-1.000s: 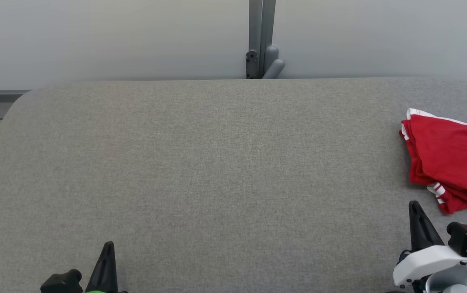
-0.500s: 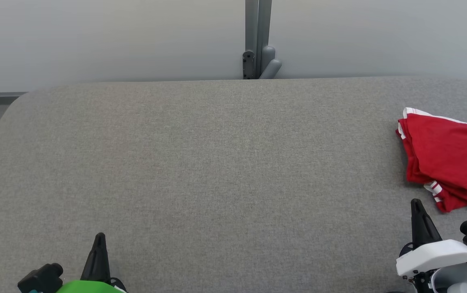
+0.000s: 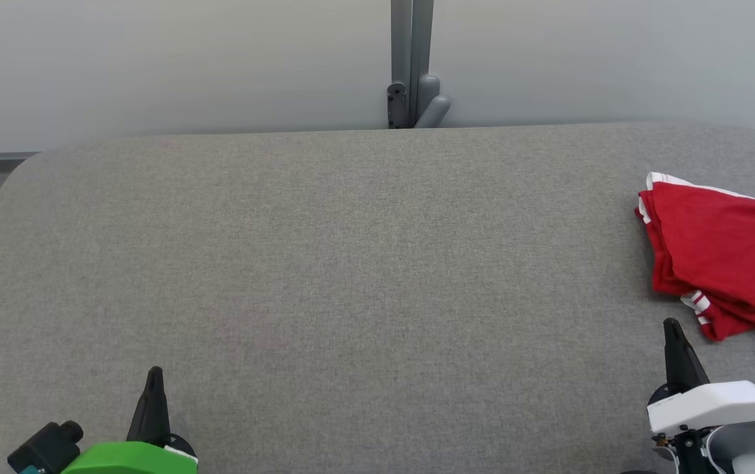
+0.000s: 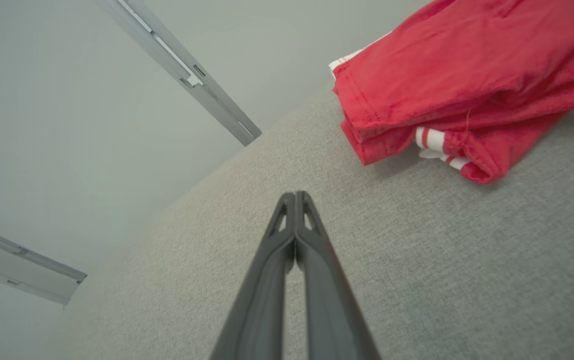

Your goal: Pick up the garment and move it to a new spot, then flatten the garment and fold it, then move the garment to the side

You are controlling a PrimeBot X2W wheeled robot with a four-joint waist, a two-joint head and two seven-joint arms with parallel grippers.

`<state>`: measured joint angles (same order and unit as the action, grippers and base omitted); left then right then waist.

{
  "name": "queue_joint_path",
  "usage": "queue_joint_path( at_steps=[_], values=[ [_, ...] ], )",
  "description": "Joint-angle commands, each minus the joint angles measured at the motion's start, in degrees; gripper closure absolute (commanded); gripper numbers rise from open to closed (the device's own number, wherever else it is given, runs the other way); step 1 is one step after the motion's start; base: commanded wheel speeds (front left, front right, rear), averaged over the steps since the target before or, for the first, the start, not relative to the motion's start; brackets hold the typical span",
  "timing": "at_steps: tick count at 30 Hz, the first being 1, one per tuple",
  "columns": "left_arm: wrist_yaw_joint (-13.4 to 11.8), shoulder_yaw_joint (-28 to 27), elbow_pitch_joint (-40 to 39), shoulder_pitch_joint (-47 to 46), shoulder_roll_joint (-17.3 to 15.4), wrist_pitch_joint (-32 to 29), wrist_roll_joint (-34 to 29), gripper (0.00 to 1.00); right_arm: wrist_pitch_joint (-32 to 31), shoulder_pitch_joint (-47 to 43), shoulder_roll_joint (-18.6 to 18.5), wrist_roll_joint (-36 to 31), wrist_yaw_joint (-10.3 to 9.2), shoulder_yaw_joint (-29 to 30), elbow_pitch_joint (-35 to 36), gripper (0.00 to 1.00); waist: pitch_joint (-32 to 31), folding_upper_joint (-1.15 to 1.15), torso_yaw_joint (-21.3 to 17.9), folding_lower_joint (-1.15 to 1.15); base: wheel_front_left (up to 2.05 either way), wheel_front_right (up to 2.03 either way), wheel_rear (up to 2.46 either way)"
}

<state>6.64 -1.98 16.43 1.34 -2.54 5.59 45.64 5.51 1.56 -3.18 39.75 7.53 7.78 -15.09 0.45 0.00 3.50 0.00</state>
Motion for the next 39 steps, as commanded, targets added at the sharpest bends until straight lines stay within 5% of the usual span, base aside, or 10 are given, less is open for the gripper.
queue_joint_path(
  at_steps=[1,39],
  values=[
    [0.4,-0.4,-1.0,-1.7,-0.2,-0.3,1.5,1.00,-0.4,1.3,-0.3,1.7,-0.01,0.0,0.9,1.00,0.0,0.00,0.0,0.00,0.00,0.00,0.00],
    [0.7,-2.3,-2.3,-5.0,-0.4,-6.9,27.4,1.00,-7.3,2.6,0.0,30.8,-0.04,-0.3,2.0,1.00,-0.1,0.00,-1.7,0.00,0.00,0.00,0.00]
  ],
)
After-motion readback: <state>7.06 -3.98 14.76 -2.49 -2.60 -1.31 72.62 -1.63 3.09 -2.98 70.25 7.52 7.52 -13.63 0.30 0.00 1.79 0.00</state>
